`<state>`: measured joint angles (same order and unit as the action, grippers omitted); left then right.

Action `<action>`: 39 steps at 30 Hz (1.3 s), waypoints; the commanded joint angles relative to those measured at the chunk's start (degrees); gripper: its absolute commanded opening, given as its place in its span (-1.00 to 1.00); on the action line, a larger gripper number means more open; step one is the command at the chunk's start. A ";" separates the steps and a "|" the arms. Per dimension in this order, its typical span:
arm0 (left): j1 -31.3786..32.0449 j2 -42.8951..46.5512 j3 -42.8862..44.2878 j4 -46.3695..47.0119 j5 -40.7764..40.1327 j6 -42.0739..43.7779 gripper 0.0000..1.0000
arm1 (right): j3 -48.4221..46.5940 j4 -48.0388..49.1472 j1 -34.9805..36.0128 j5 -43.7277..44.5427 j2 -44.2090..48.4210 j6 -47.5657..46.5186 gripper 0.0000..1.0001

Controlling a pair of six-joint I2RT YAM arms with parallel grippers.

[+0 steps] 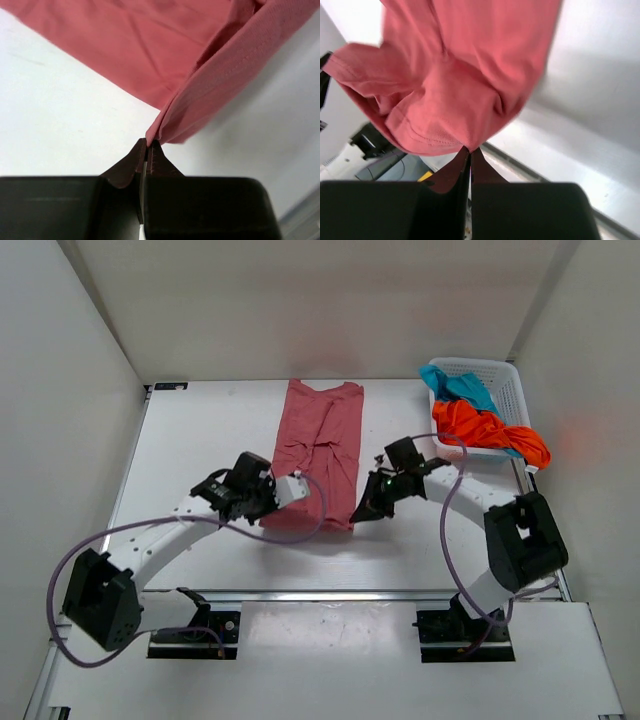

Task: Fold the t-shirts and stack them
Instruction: Fold the folded rectangular tshirt in 1/3 of the way

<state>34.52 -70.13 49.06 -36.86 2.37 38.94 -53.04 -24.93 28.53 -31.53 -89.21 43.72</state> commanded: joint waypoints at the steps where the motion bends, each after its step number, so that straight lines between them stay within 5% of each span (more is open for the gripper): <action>1: -1.91 -3.78 6.73 3.02 -2.28 -2.46 -1.00 | -7.77 -4.76 -3.83 -3.71 -5.17 -7.24 -1.00; 14: -4.37 -25.05 24.32 10.75 -11.33 -4.92 -1.00 | -37.91 -14.53 -12.10 -4.95 -27.84 -14.46 -1.00; 32: -6.74 -36.39 30.39 16.29 -14.15 -6.07 -1.00 | -55.67 -16.65 -14.91 -6.09 -43.85 -14.72 -0.99; 35: -6.40 -37.71 31.36 16.73 -14.94 -6.50 -1.00 | -58.31 -17.08 -15.17 -5.57 -45.35 -14.63 -0.55; 39: -6.40 -39.38 32.15 19.01 -16.78 -5.89 -0.78 | -60.87 -17.70 -16.40 -3.11 -45.71 -15.24 -0.27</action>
<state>28.23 -109.47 78.67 -20.73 -12.34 33.19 -110.96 -41.91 13.58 -35.79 -135.20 29.39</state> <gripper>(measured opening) 0.103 0.356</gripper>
